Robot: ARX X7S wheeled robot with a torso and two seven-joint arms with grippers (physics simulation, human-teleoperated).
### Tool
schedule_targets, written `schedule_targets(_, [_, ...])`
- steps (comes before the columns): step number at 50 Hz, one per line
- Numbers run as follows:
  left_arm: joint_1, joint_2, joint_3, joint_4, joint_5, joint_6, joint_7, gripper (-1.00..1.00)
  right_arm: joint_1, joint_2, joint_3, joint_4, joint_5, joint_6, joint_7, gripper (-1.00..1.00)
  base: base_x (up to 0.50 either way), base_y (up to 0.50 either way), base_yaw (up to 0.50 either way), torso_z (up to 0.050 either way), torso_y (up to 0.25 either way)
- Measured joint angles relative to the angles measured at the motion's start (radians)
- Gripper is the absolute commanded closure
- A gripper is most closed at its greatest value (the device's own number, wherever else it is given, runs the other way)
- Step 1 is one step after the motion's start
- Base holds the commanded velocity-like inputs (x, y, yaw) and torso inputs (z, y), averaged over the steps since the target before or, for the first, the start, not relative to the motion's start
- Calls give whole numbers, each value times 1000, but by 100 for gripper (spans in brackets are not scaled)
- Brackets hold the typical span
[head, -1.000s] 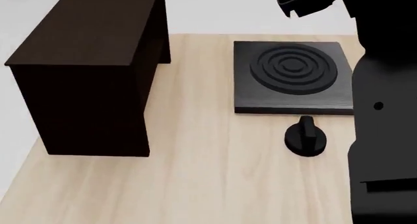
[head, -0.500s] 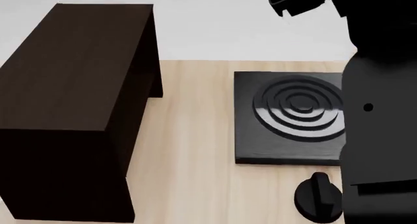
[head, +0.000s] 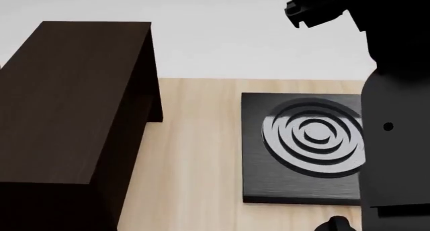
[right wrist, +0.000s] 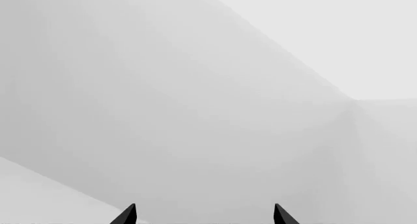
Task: Put the frying pan under the cabinet shelf.
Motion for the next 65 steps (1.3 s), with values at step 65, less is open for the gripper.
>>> schedule_targets(65, [-38,-40,44,41,21,93,19,-100,-230,398,673,-360,971,303,655,-100,102,0,0,10,-52])
